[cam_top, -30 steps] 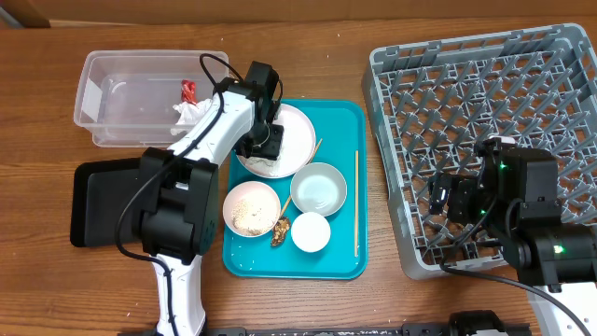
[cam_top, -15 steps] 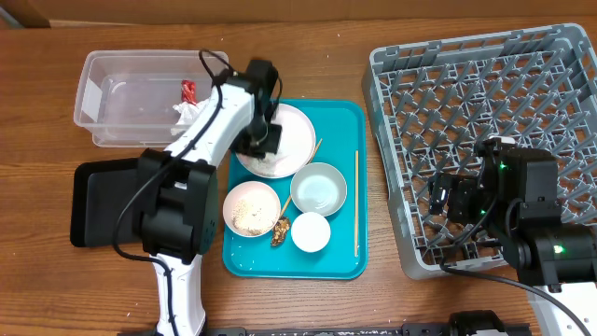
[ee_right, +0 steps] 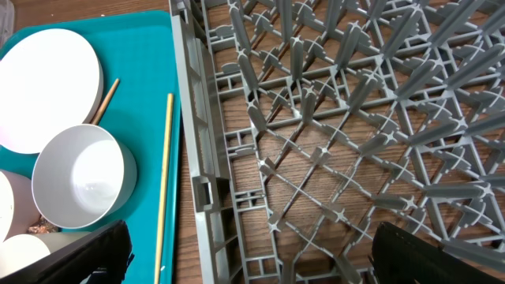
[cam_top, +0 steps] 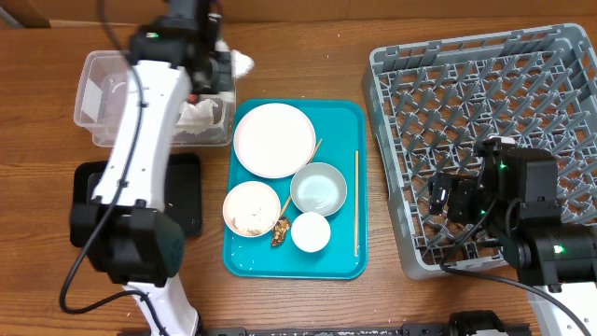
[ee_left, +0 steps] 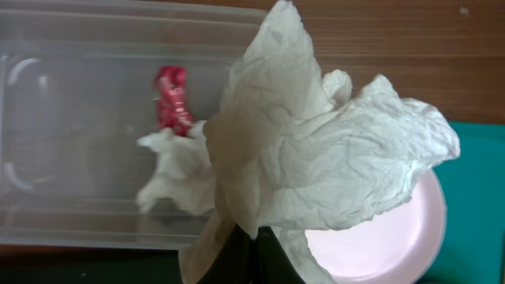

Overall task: Sort waste into correct bins and load items into the dishwasher
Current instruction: 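Drop the tissue into the clear plastic bin with left gripper, then grasp the rim of the pink rice bowl with left gripper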

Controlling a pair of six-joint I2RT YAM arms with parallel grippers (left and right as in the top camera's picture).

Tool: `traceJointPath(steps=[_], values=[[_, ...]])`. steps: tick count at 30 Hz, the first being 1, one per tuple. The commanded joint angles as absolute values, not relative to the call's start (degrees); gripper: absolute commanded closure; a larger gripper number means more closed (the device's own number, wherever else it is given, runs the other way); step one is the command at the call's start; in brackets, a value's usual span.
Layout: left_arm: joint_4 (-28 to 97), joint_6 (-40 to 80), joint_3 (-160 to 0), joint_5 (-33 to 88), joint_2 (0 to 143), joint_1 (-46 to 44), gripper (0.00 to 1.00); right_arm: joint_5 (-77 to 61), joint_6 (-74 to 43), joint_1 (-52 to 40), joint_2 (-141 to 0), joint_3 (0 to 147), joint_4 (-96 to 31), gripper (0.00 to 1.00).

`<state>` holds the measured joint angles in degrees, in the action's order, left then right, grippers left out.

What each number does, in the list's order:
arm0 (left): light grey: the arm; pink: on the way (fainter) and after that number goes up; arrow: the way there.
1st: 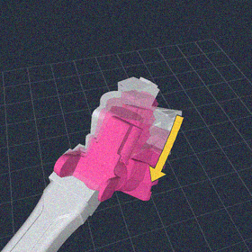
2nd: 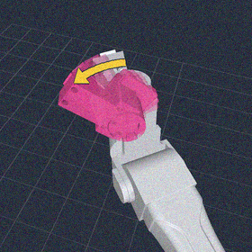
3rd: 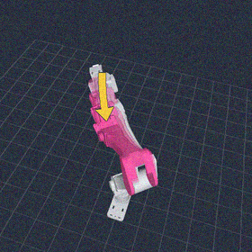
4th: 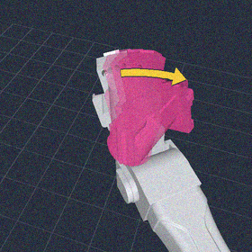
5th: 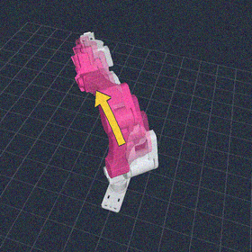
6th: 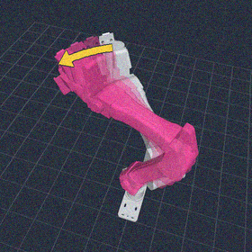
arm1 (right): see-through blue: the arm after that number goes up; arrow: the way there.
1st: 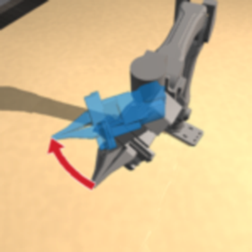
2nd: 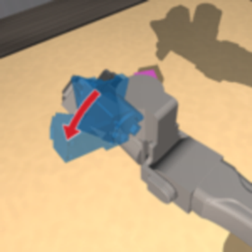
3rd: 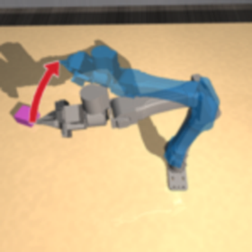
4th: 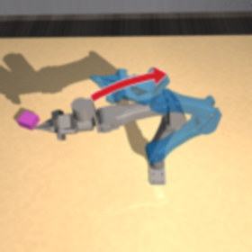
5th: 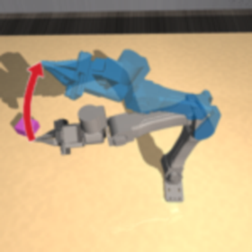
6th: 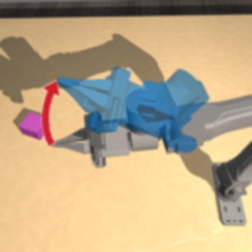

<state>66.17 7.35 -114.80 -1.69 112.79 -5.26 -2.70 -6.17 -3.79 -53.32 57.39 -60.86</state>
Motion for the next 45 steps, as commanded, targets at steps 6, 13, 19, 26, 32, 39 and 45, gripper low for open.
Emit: traceJointPath(steps=[6, 13, 19, 26, 32, 39, 45], values=[[66.4, 7.9, -115.1, -2.2, 113.7, 1.2, 0.54, -2.4, -5.9, -4.0, -53.1, 59.0, -60.6, 0.0], [72.4, 8.0, -115.2, 4.0, 113.4, 0.3, 0.4, -2.4, -5.9, -4.0, -53.1, 59.0, -60.6, 0.0], [82.7, 10.8, -115.2, 4.5, 113.3, -1.5, 0.35, -2.4, -5.9, -4.0, -53.1, 59.0, -60.6, 0.0], [92.6, 12.5, -115.2, 4.5, 110.5, -2.3, 0.34, -2.4, -5.9, -4.0, -53.1, 59.0, -61.0, 0.0], [95.0, 14.1, -114.4, 2.3, 103.3, -5.4, 0.34, -2.4, -5.9, -4.0, -53.1, 59.0, -61.3, 0.0], [89.2, 19.4, -105.1, -2.1, 93.4, -13.9, 0.33, -2.4, -5.9, -4.0, -53.1, 59.0, -61.3, 0.0], [83.4, 21.5, -93.2, -1.0, 92.2, -20.0, 0.34, -2.4, -5.9, -4.0, -53.1, 59.0, -61.3, 0.0]])
